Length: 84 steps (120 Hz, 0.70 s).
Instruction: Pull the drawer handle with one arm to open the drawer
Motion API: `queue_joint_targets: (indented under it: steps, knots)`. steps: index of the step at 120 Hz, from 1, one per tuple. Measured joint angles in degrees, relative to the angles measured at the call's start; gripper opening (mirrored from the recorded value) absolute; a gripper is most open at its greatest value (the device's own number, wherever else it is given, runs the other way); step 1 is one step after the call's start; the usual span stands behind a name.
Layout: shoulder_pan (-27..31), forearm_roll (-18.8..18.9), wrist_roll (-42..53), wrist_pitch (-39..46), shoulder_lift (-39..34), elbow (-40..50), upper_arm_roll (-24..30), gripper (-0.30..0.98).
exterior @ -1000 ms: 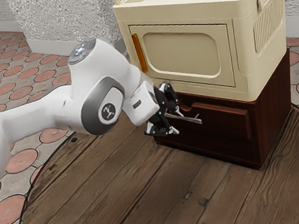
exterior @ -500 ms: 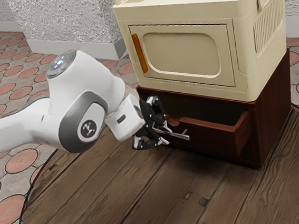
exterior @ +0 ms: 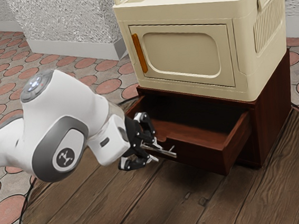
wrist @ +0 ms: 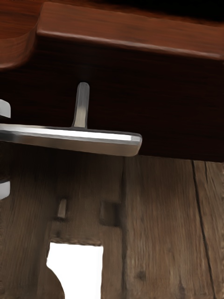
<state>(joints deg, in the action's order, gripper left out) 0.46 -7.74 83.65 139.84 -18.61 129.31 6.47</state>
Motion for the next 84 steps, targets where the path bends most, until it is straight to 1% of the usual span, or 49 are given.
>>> queue_joint_targets:
  steps: [20,56,70,84]
  knots:
    - [-0.01,-0.04,-0.68,0.13,-3.48,3.11,0.77,0.09]
    - [-0.02,-0.06,-1.72,0.24,-5.17,4.77,1.09,0.09]
    - [-0.02,-0.07,-2.0,0.24,-5.24,4.81,1.09,0.15]
    - [-0.02,-0.08,-2.23,0.21,-5.68,4.84,1.09,0.18]
